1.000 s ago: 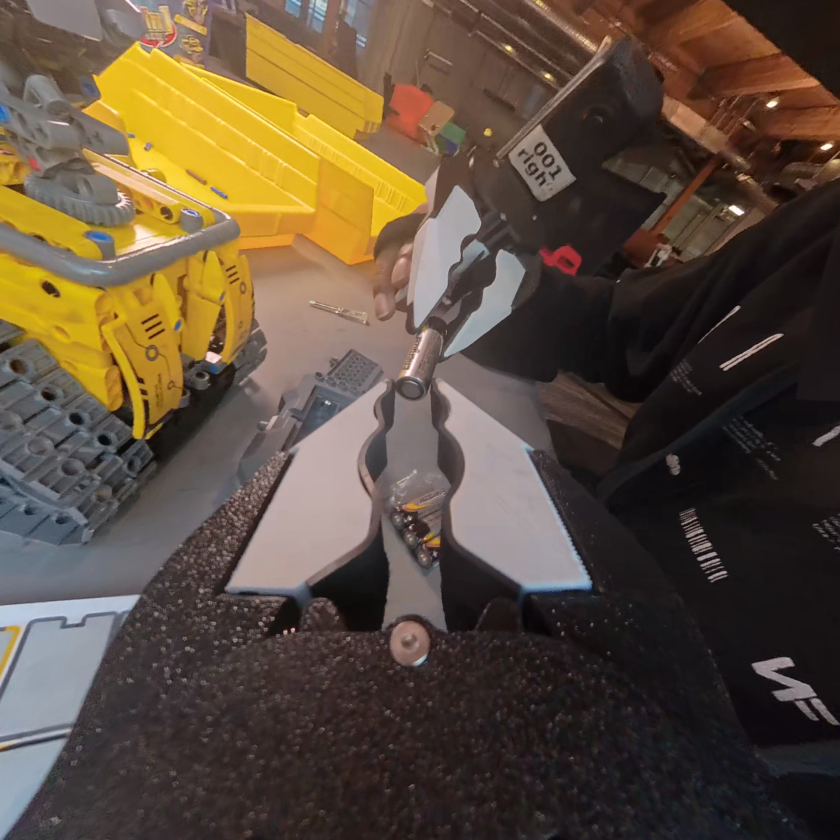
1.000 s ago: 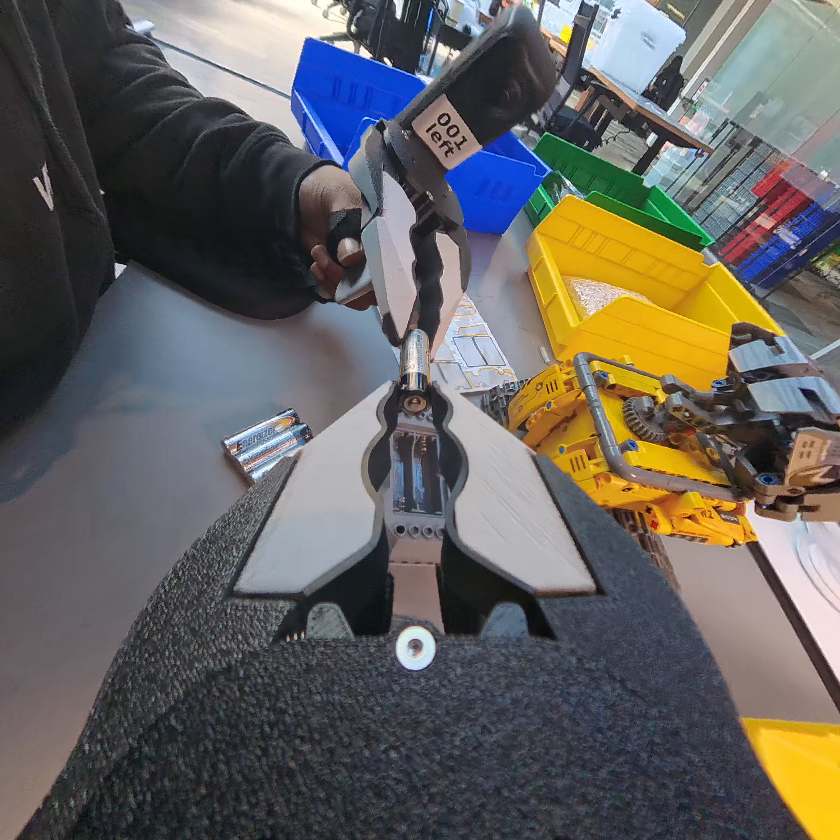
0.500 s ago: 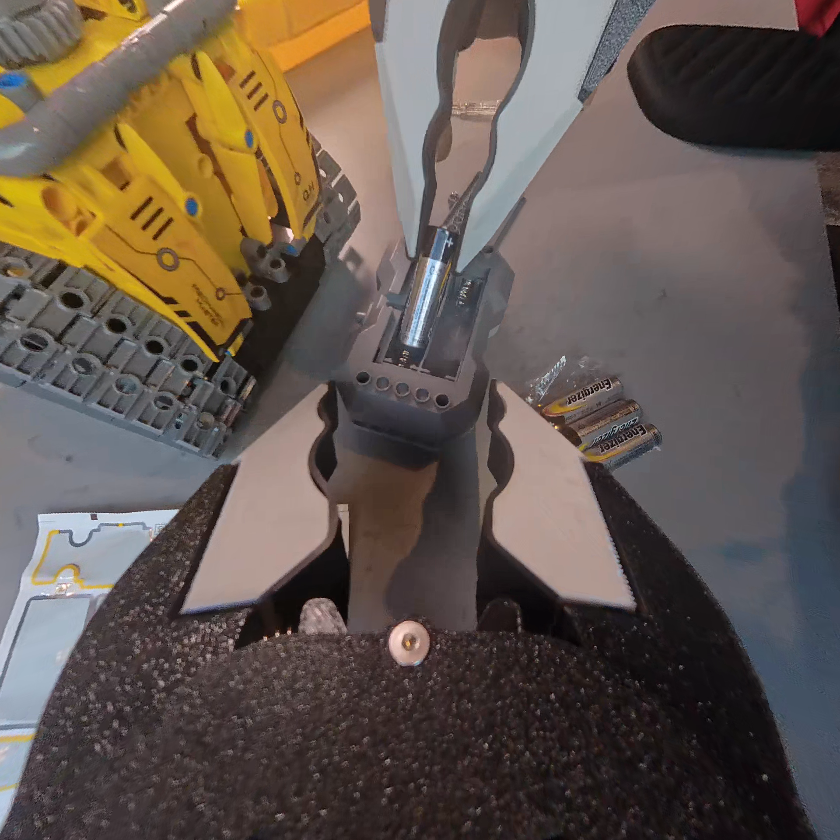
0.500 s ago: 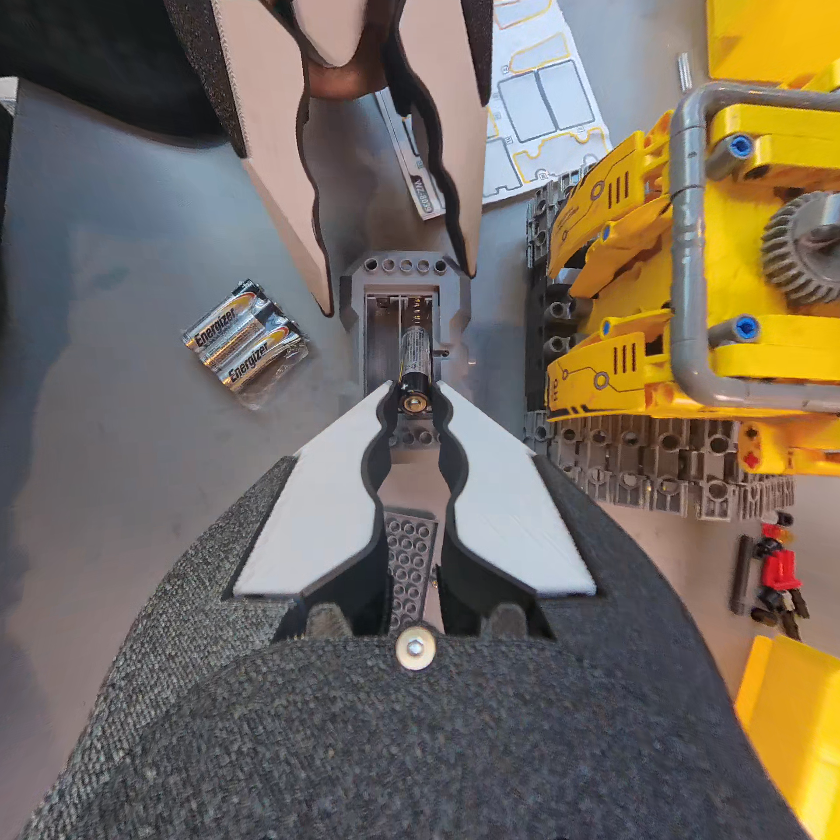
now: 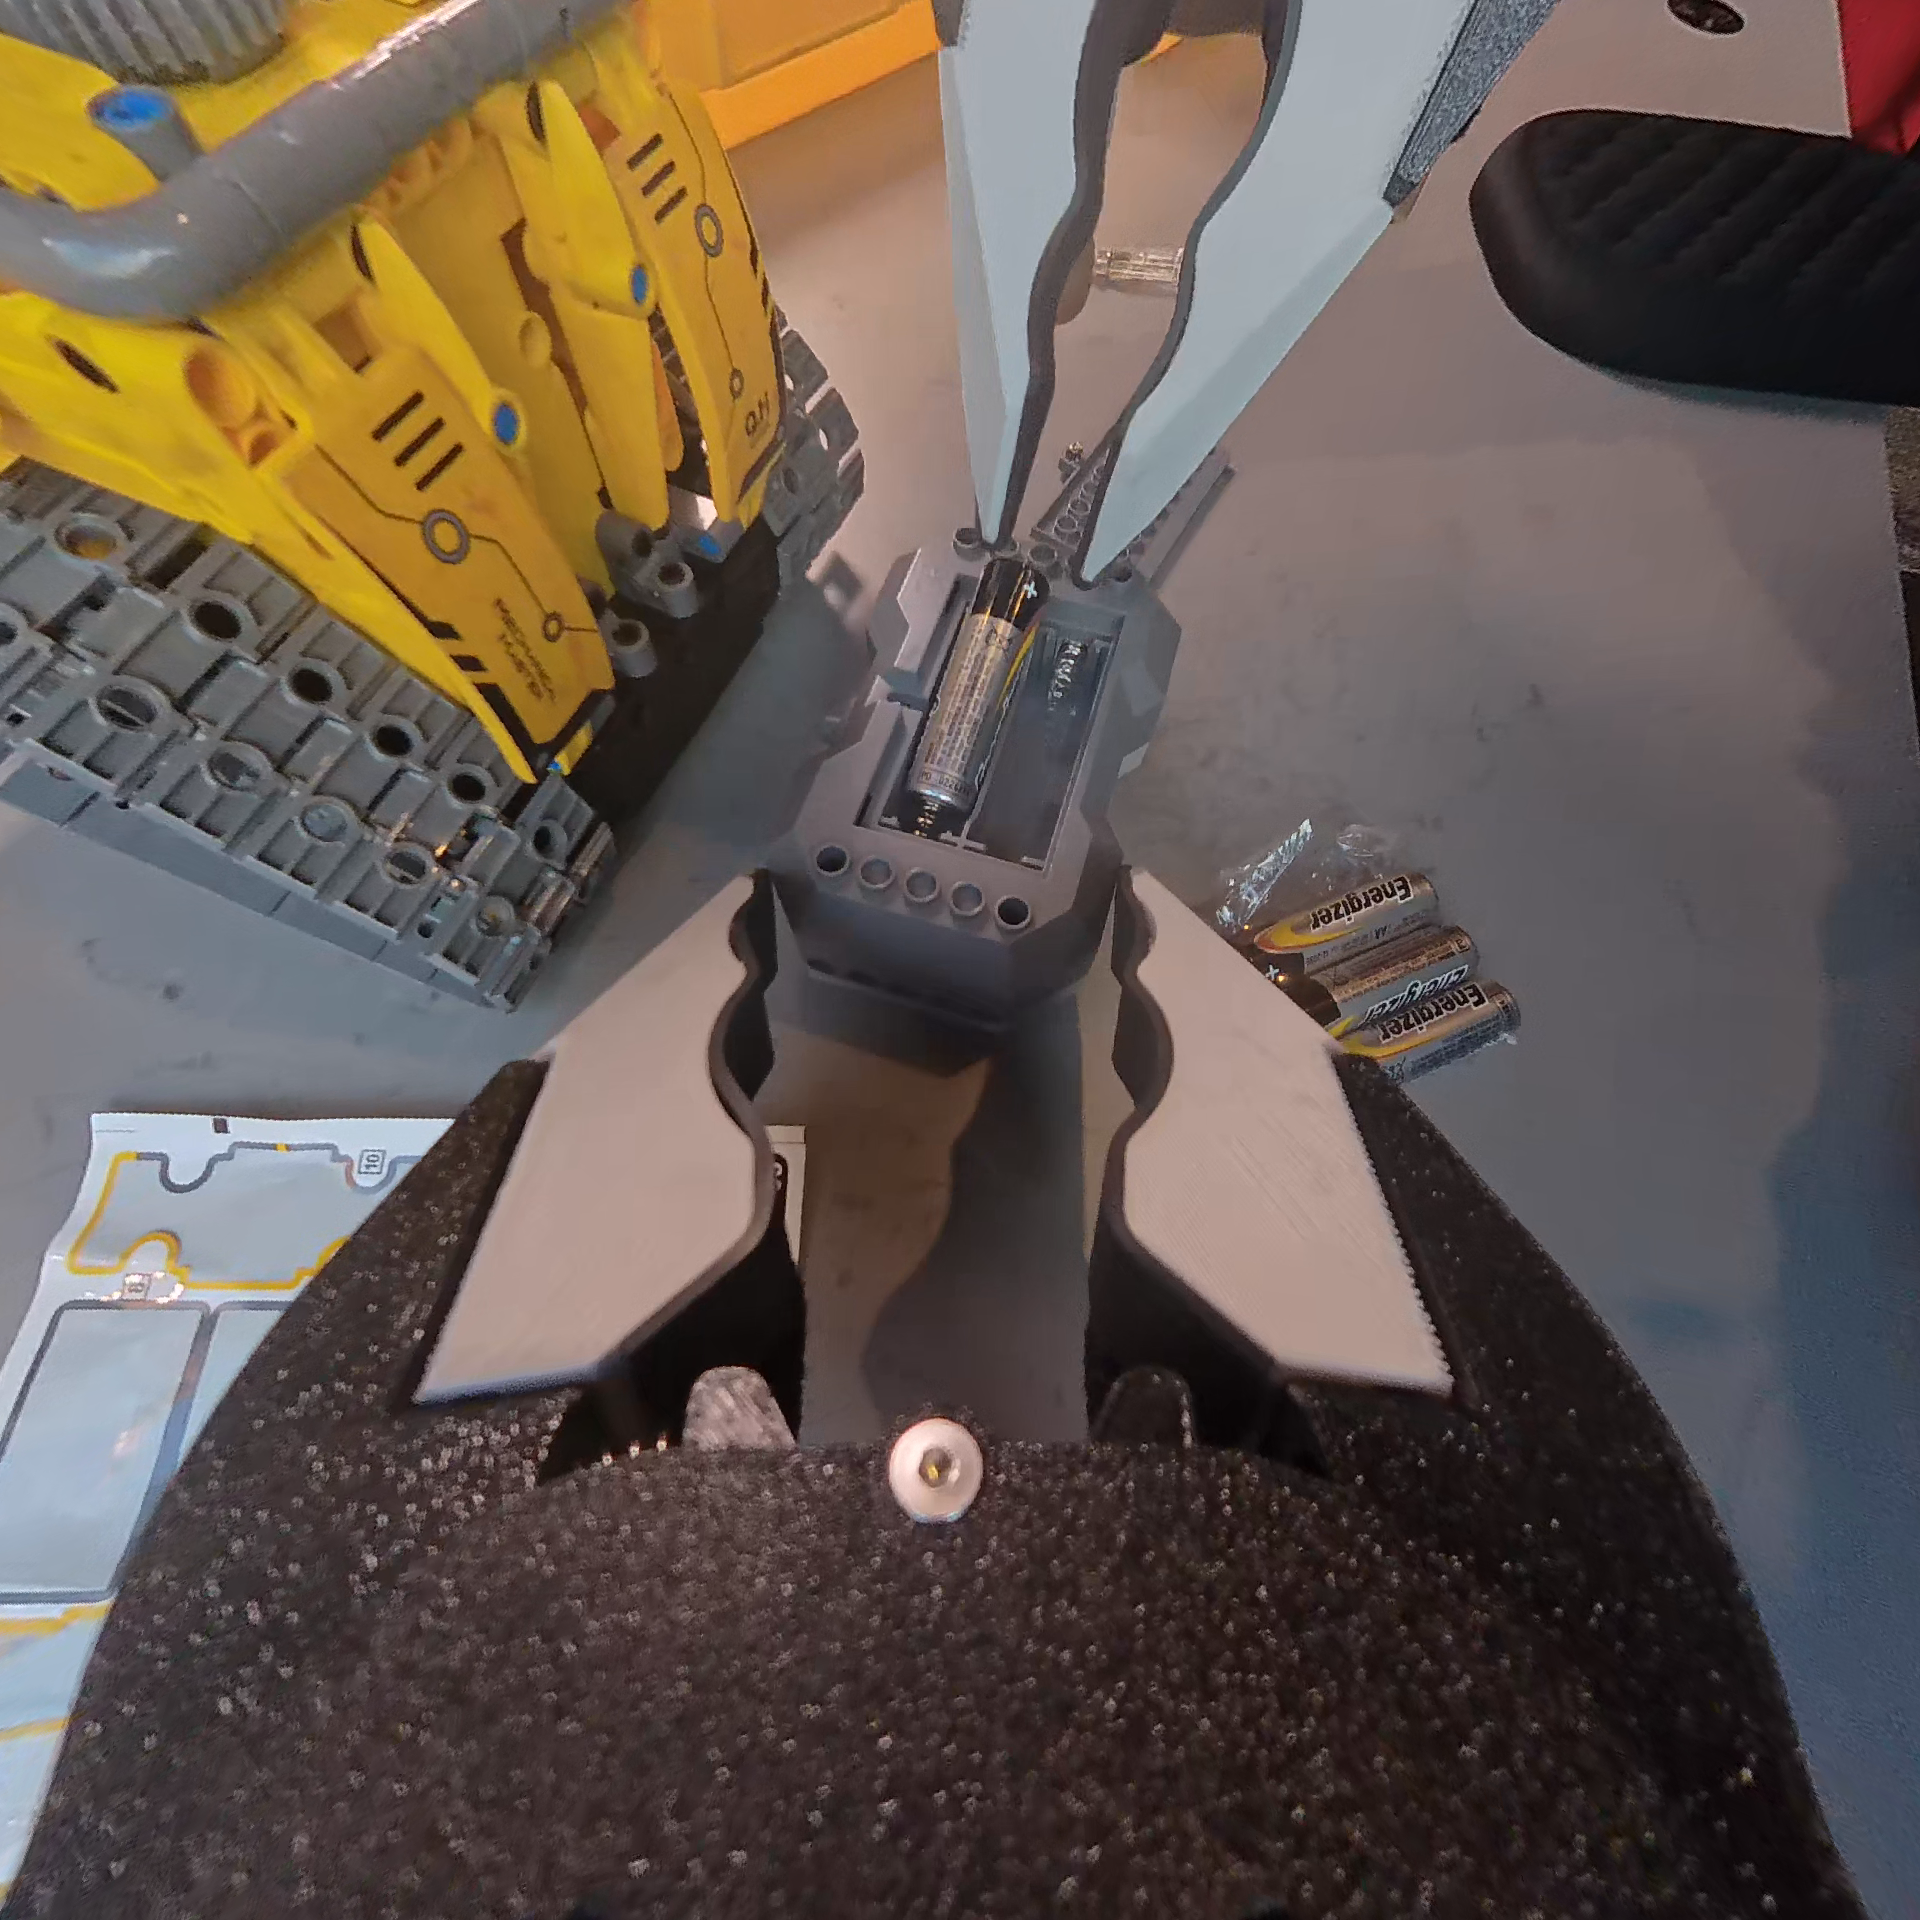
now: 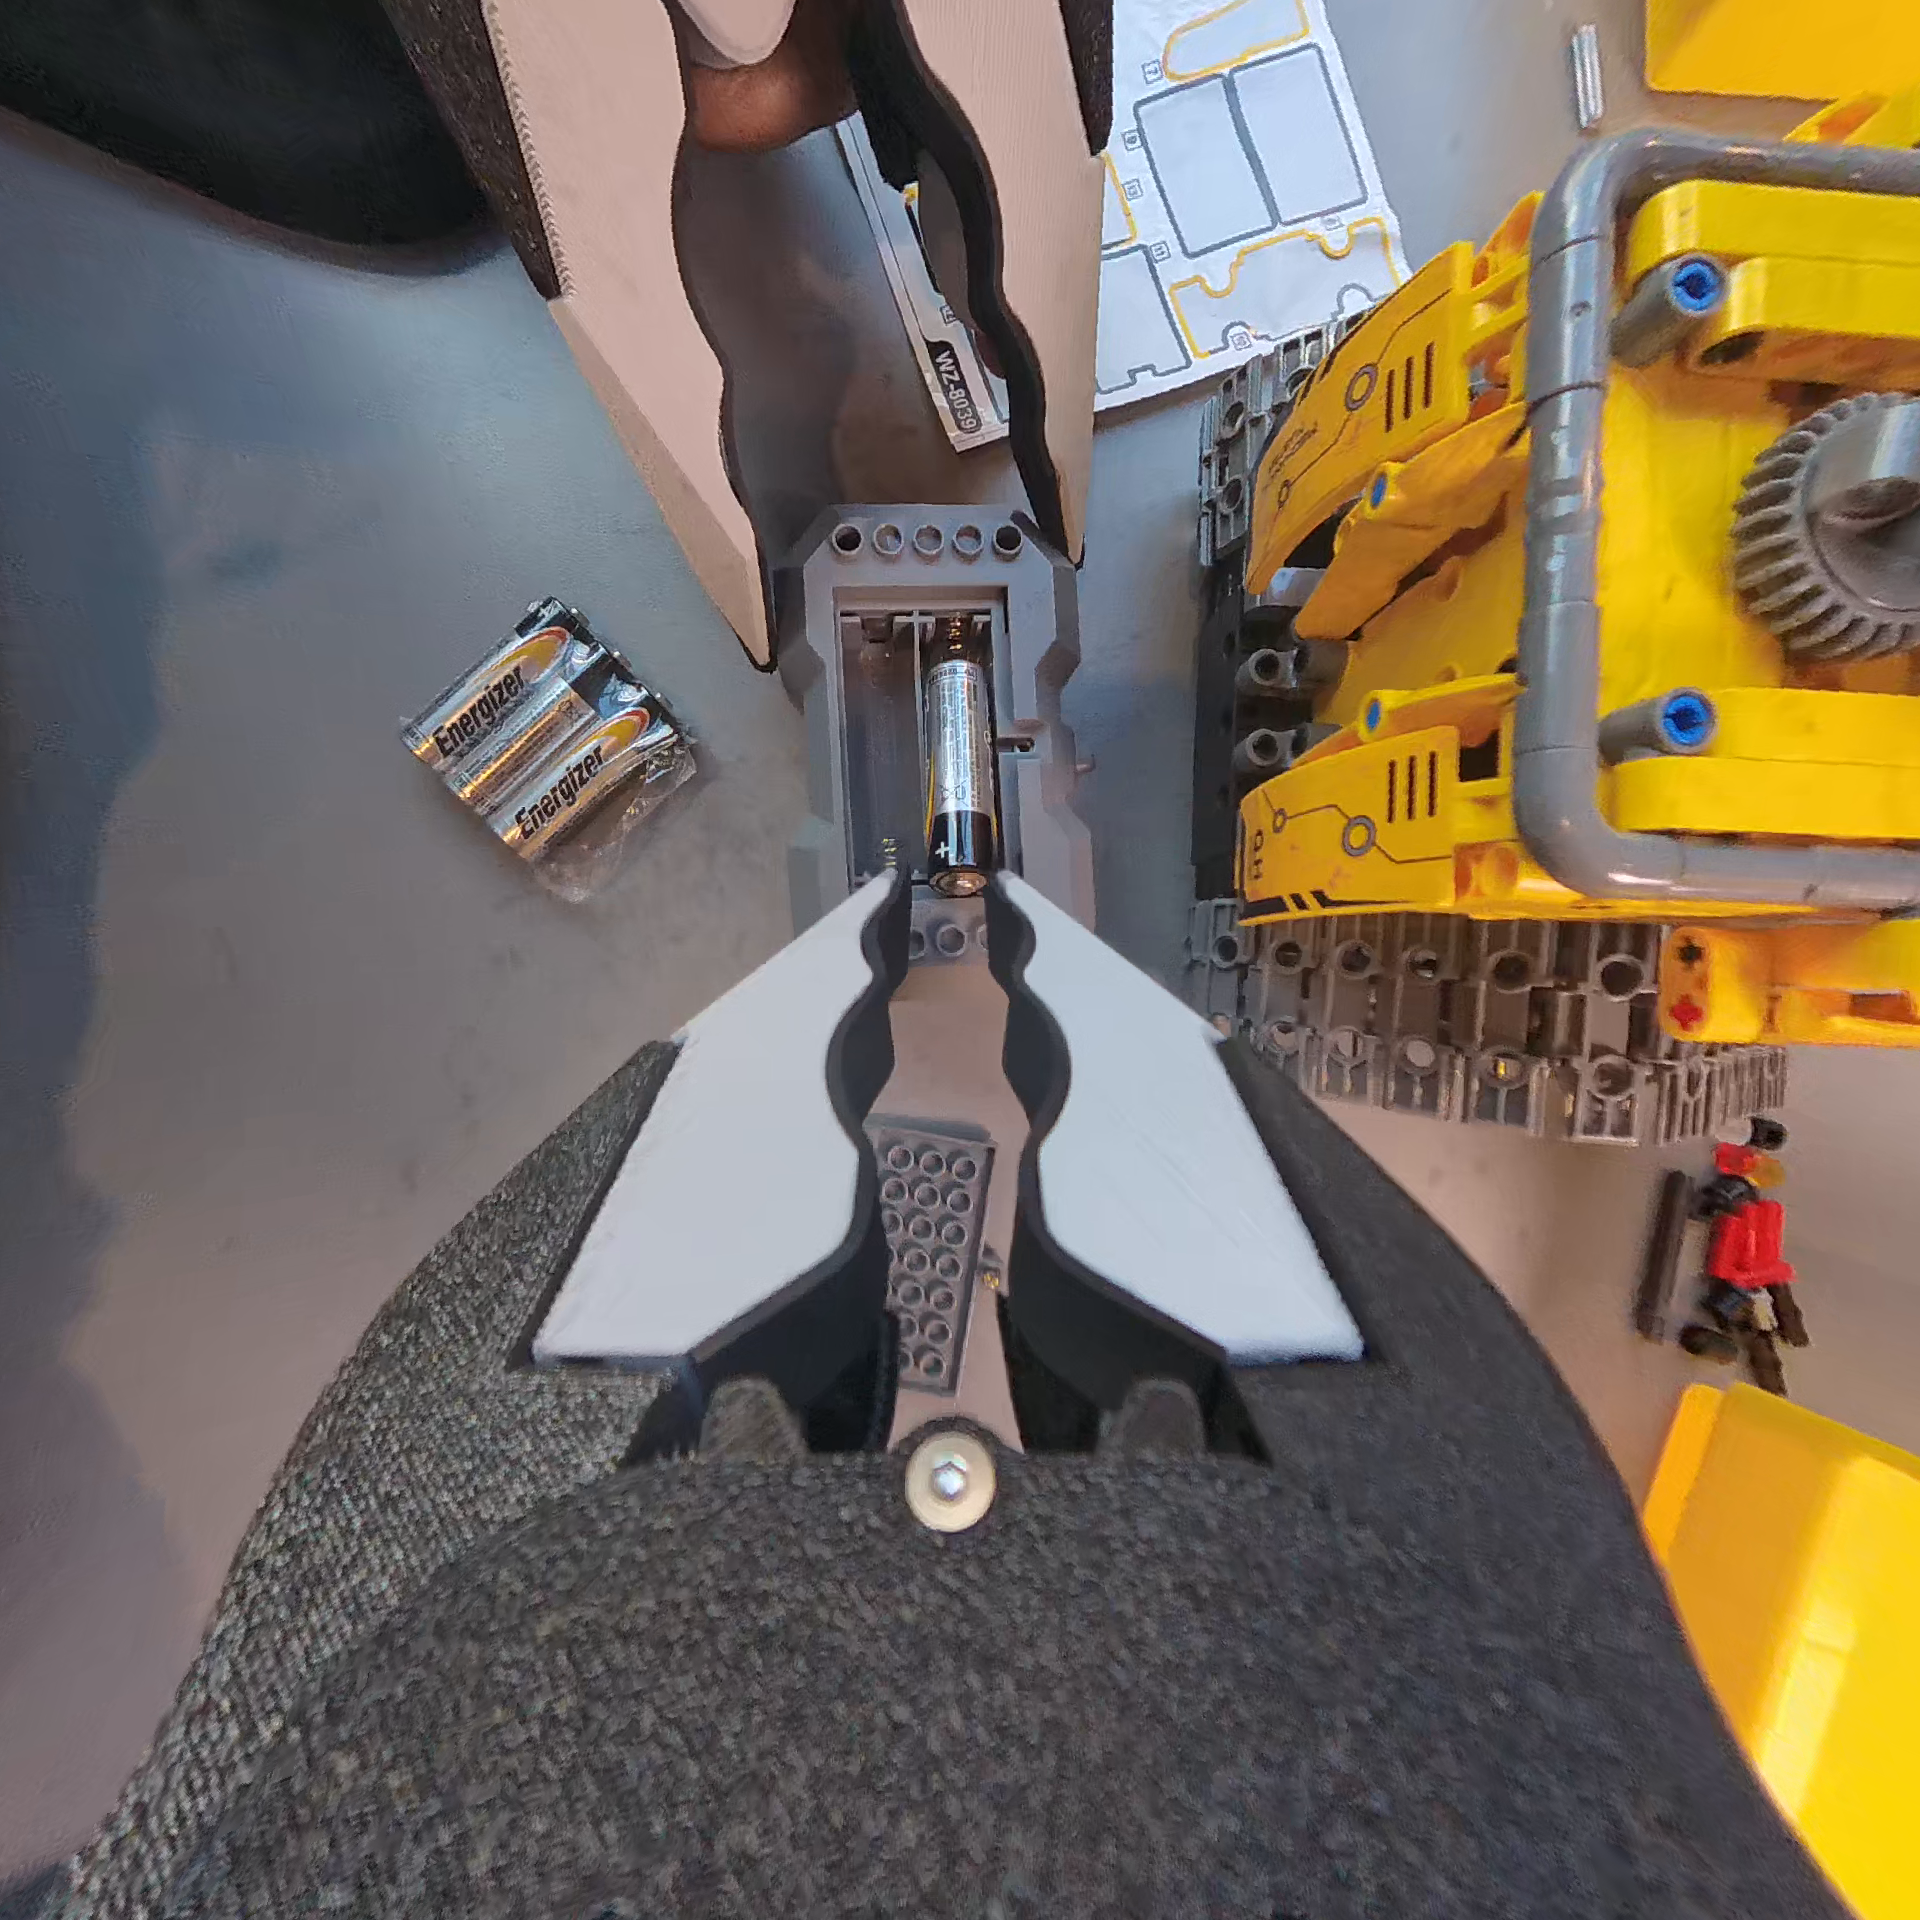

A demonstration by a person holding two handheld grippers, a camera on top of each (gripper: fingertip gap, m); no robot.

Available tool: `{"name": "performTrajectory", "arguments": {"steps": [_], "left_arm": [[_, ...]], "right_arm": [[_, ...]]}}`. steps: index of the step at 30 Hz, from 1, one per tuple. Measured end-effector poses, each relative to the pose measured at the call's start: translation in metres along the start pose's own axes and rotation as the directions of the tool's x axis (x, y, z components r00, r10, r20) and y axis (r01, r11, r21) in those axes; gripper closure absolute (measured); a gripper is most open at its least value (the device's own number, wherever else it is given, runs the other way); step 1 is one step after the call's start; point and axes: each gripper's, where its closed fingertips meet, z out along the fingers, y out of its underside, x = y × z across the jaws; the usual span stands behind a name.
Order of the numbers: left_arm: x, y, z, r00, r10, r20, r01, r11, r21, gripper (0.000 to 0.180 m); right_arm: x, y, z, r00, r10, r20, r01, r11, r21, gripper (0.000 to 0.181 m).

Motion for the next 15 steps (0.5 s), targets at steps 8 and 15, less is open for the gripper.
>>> {"name": "performTrajectory", "arguments": {"steps": [8, 15], "left_arm": [[0.0, 0.001, 0.0, 1.0, -0.005, 0.014, 0.005, 1.0, -0.005, 0.116], [0.002, 0.001, 0.0, 1.0, 0.004, 0.024, -0.003, 1.0, -0.009, 0.116]], "right_arm": [[0.002, 0.0, 0.007, 0.999, 0.05, -0.015, -0.051, 0.999, -0.008, 0.176], [0.0, 0.003, 0.012, 0.999, 0.041, 0.007, -0.04, 0.993, -0.111, 0.177]]}}
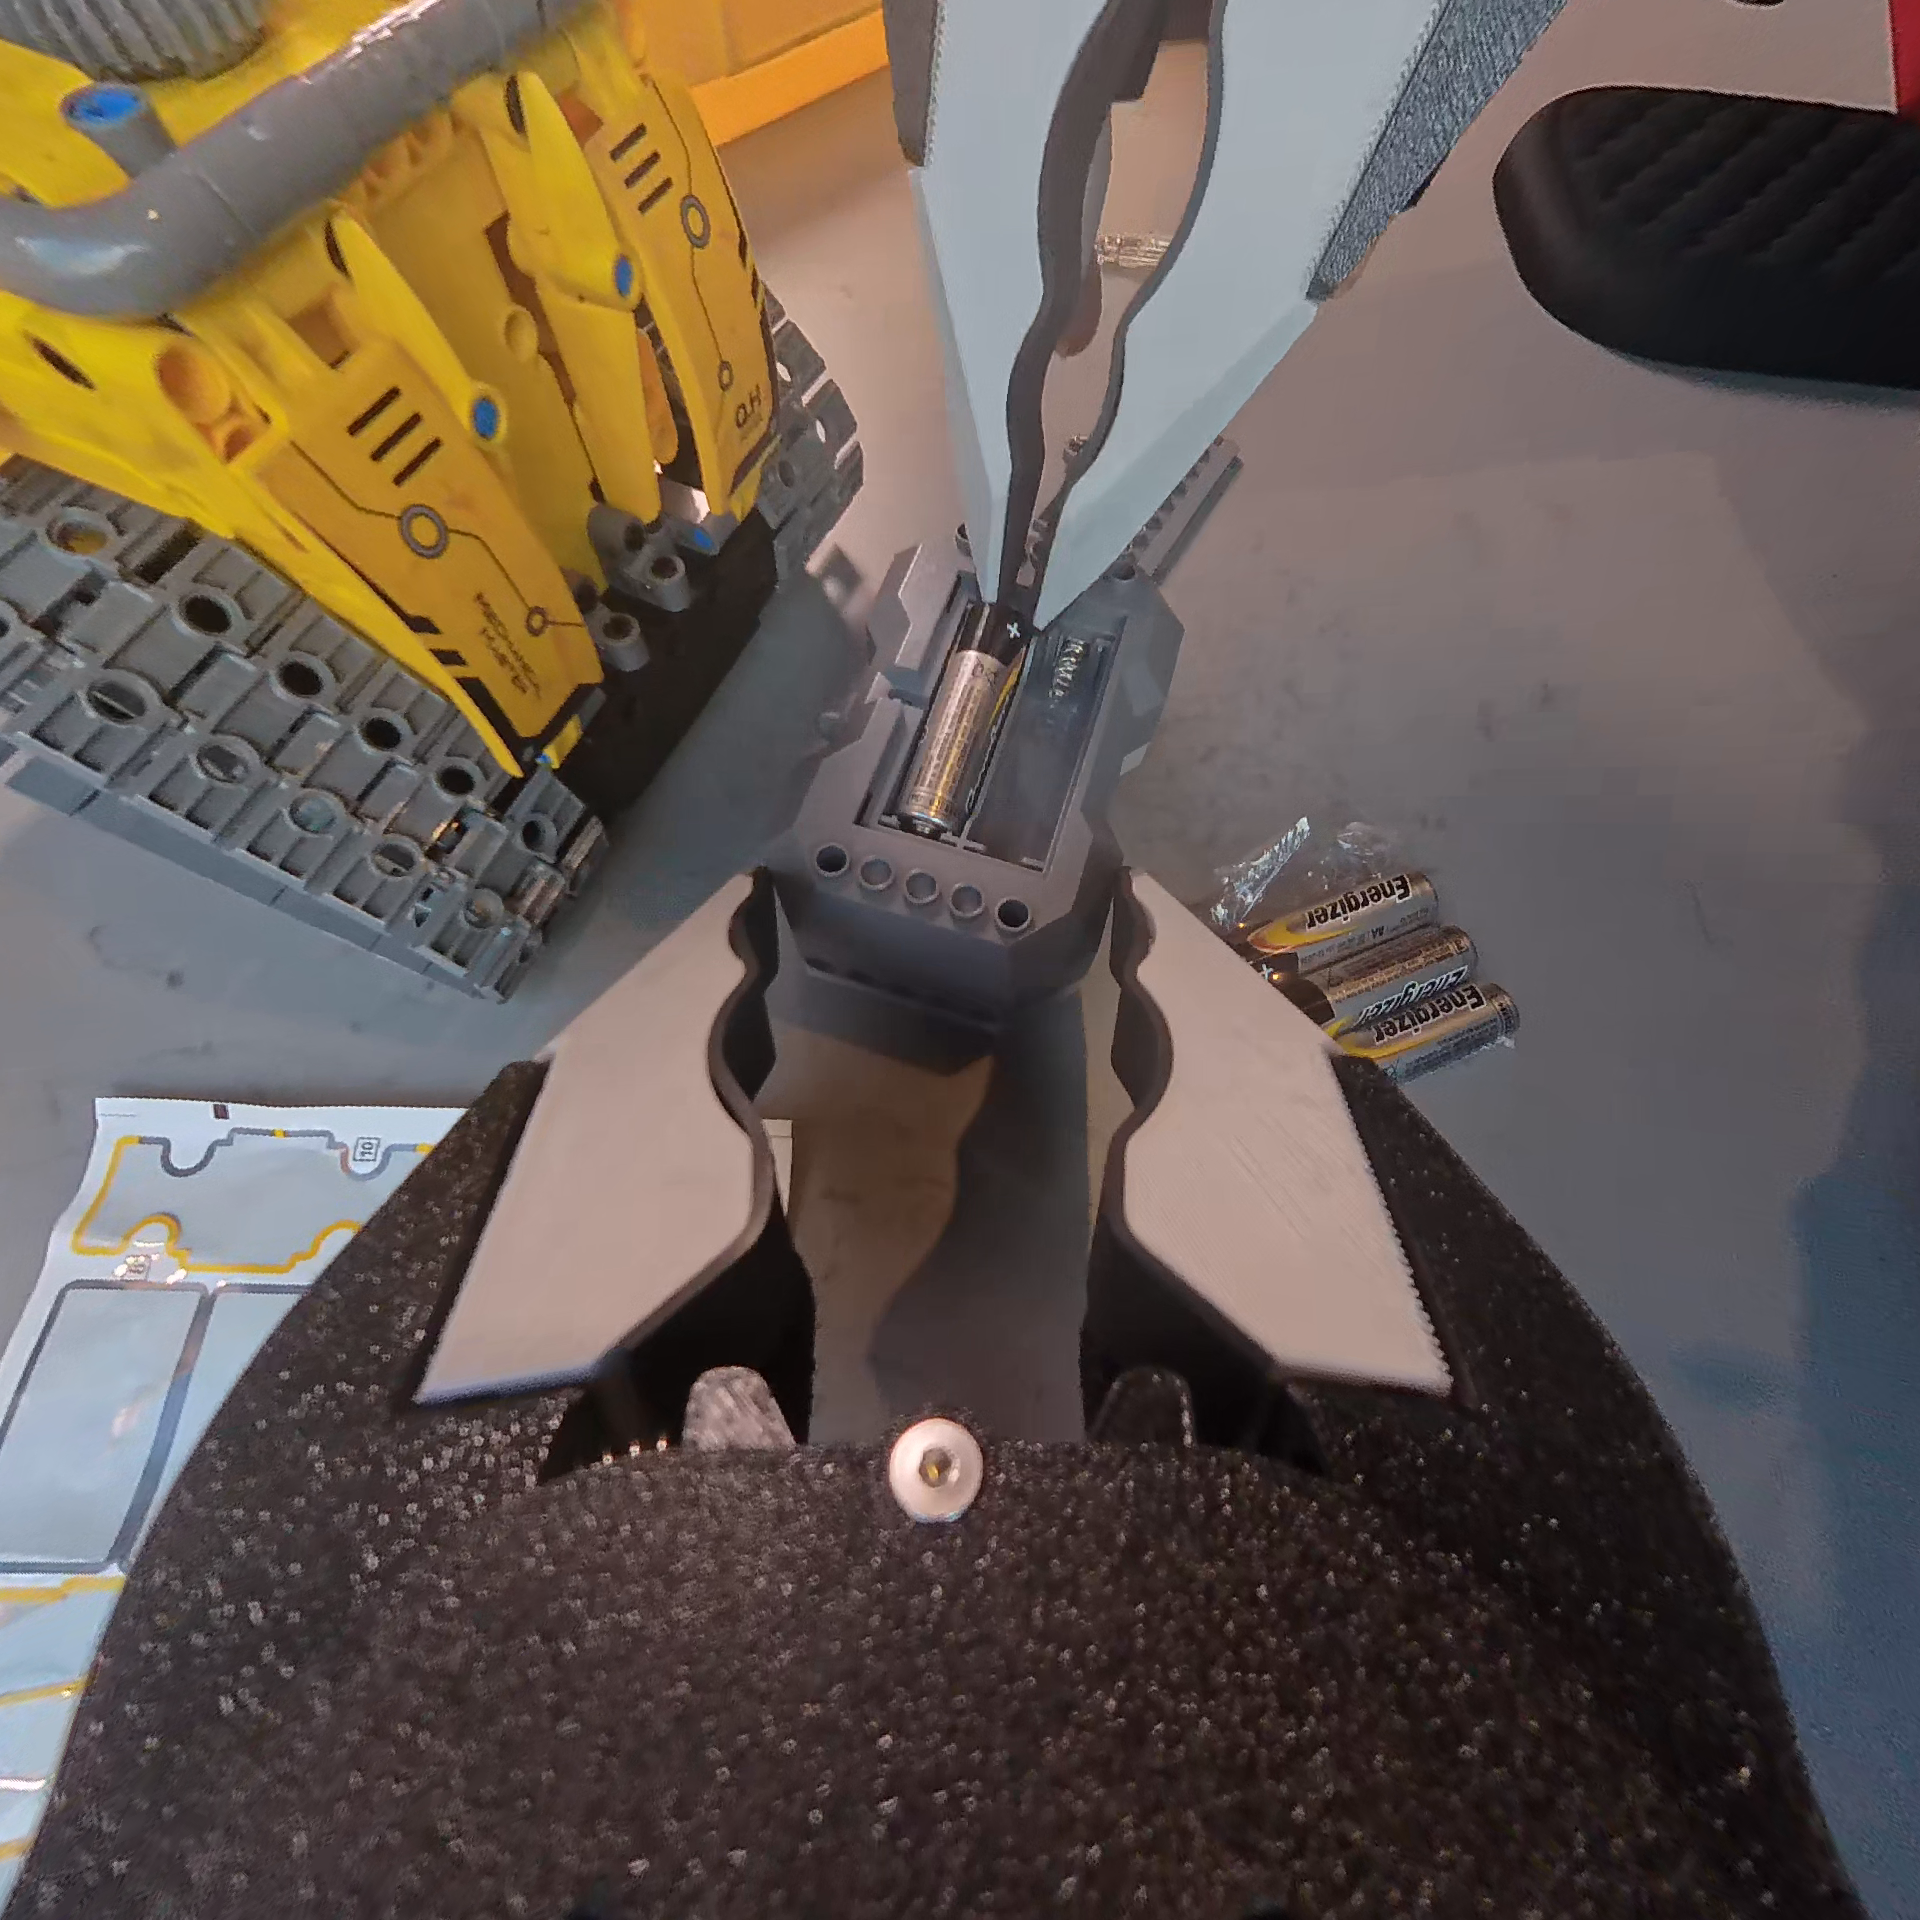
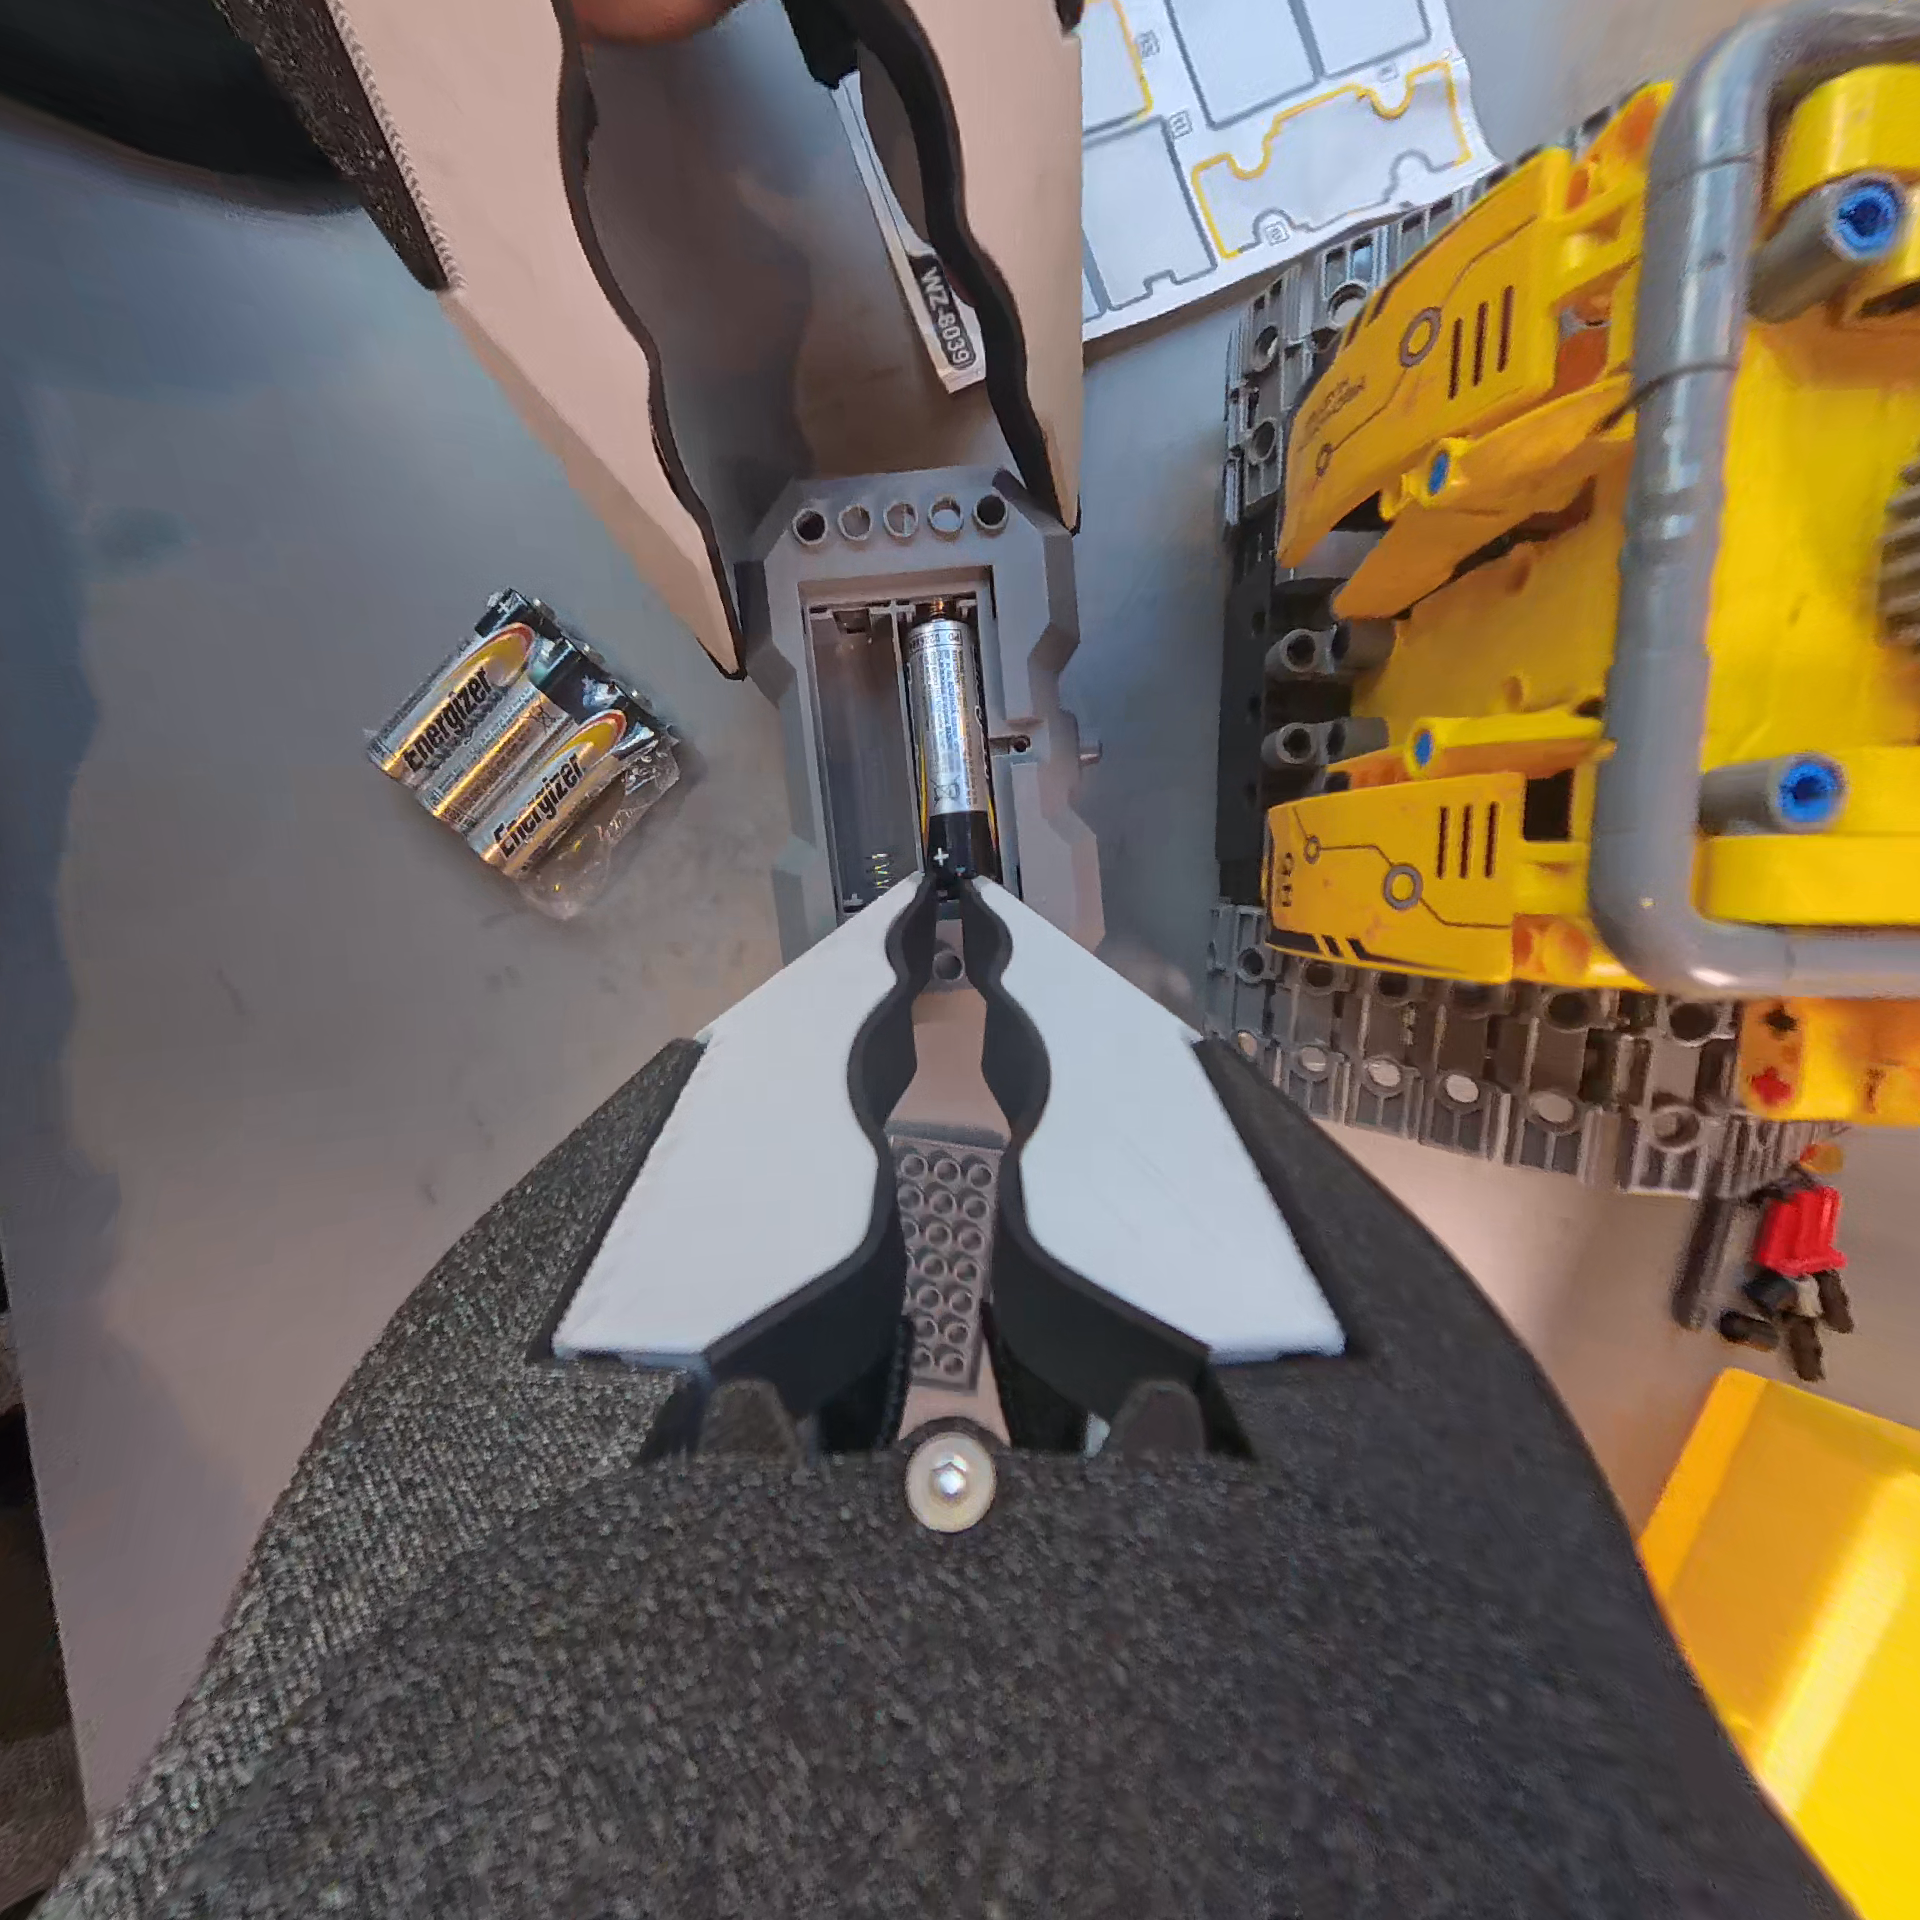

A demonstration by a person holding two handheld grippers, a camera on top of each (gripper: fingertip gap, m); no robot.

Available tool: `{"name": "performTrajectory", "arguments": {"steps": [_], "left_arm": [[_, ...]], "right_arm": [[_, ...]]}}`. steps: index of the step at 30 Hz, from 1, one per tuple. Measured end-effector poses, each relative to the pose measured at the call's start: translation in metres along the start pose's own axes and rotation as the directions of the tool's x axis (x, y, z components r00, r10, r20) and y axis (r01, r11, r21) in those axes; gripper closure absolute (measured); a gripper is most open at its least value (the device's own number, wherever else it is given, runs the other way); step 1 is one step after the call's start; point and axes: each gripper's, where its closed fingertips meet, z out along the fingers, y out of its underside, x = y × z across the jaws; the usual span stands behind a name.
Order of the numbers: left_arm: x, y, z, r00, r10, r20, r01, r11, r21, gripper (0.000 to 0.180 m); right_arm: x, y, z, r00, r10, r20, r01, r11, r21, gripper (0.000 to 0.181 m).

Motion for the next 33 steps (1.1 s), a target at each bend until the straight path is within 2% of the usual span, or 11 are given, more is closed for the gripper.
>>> {"name": "performTrajectory", "arguments": {"steps": [4, 6, 9, 13, 17, 27, 33], "left_arm": [[-0.001, 0.0, 0.0, 1.0, -0.005, -0.001, 0.005, 1.0, 0.001, 0.116], [-0.001, 0.0, 0.0, 1.0, -0.016, -0.001, 0.016, 1.0, 0.006, 0.116], [-0.001, 0.0, -0.001, 1.0, 0.002, 0.01, -0.002, 1.0, 0.008, 0.116], [-0.001, 0.0, -0.001, 1.0, 0.006, 0.013, -0.006, 1.0, 0.006, 0.116], [0.0, 0.0, 0.0, 1.0, 0.008, 0.014, -0.008, 1.0, 0.005, 0.116], [0.0, 0.0, -0.001, 1.0, 0.009, 0.014, -0.009, 1.0, 0.007, 0.116], [0.0, 0.0, 0.0, 1.0, 0.013, 0.014, -0.013, 1.0, 0.009, 0.116]], "right_arm": [[0.0, 0.002, 0.0, 0.994, -0.105, -0.01, 0.102, 0.979, -0.176, 0.177], [0.003, 0.002, -0.002, 0.99, -0.14, -0.005, 0.136, 0.966, -0.218, 0.174], [-0.001, -0.001, -0.005, 0.993, -0.112, 0.038, 0.117, 0.975, -0.188, 0.17], [-0.001, -0.012, -0.011, 0.996, -0.074, 0.045, 0.078, 0.992, -0.104, 0.177], [0.002, -0.001, 0.002, 0.997, -0.067, 0.032, 0.071, 0.985, -0.157, 0.181], [0.002, -0.002, 0.002, 0.996, -0.08, 0.037, 0.086, 0.981, -0.173, 0.181], [0.0, -0.031, 0.0, 0.998, -0.045, 0.035, 0.046, 0.999, -0.009, 0.181]]}}
